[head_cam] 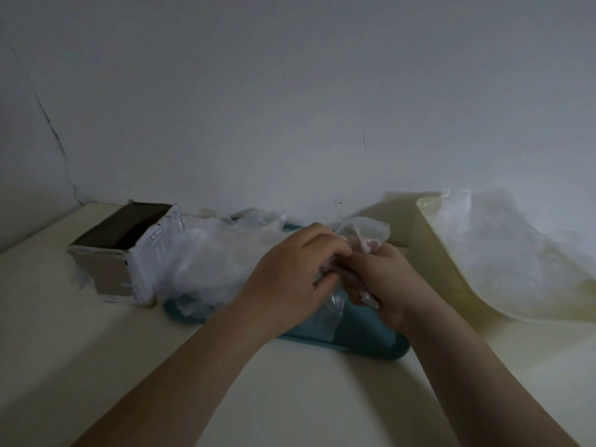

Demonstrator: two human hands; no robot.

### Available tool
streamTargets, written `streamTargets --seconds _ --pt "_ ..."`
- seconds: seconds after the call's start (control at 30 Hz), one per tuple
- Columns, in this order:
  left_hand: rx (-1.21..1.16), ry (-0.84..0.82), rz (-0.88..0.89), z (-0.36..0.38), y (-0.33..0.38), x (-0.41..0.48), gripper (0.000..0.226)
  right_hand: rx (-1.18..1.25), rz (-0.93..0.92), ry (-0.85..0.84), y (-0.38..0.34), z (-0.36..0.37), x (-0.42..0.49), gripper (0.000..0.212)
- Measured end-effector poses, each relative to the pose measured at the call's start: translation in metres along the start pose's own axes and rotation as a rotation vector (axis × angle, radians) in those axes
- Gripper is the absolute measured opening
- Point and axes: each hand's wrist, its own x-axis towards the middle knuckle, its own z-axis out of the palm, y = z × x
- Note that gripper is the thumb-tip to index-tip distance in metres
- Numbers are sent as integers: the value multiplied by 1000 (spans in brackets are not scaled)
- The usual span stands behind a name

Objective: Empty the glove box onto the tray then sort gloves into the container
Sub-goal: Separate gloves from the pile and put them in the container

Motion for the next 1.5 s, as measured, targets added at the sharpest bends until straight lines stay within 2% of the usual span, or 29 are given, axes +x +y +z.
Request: streamTargets --seconds 0.1,0.2,0.37,0.47,0.6,0.87,1.0,1.13,1.2,1.27,1.3,1.37,1.43,1.5 --pt "32 27 -16 -1 -7 -1 15 25 -39 29 -1 -2 3 22" --pt "-18 68 -48 -2 -11 0 8 5 -127 130 2 -7 7 29" --pt "-268 72 -261 -1 -6 0 10 234 -146 84 -1 -2 4 21" --pt "-319 20 -349 -4 -6 0 18 337 -178 173 -2 0 5 22" --pt "-323 7 -436 -10 -11 -1 13 404 -234 270 -4 0 7 5" --pt "-158 301 -477 -45 -3 -1 24 110 -297 297 -30 -2 -12 17" --pt "-148 318 -469 -53 7 2 23 -30 -332 237 -45 -5 -32 6" --pt "-87 389 -474 -75 19 8 20 -574 -381 322 -54 -18 -33 16" --pt "-105 426 -497 -83 28 10 16 -825 -296 206 -58 -21 -36 17" --pt "-269 413 -593 -84 38 11 15 -903 -195 85 -57 -19 -45 16" --pt "-387 396 -662 -83 42 12 16 -851 -183 56 -55 -18 -49 15" --pt "-579 356 -767 -78 51 12 16 -582 -187 65 -50 -12 -59 16" --pt "-735 311 -802 -71 57 12 14 -333 -153 68 -42 -6 -64 20" --pt "-873 268 -807 -64 63 12 14 -199 -69 13 -31 -1 -67 19"
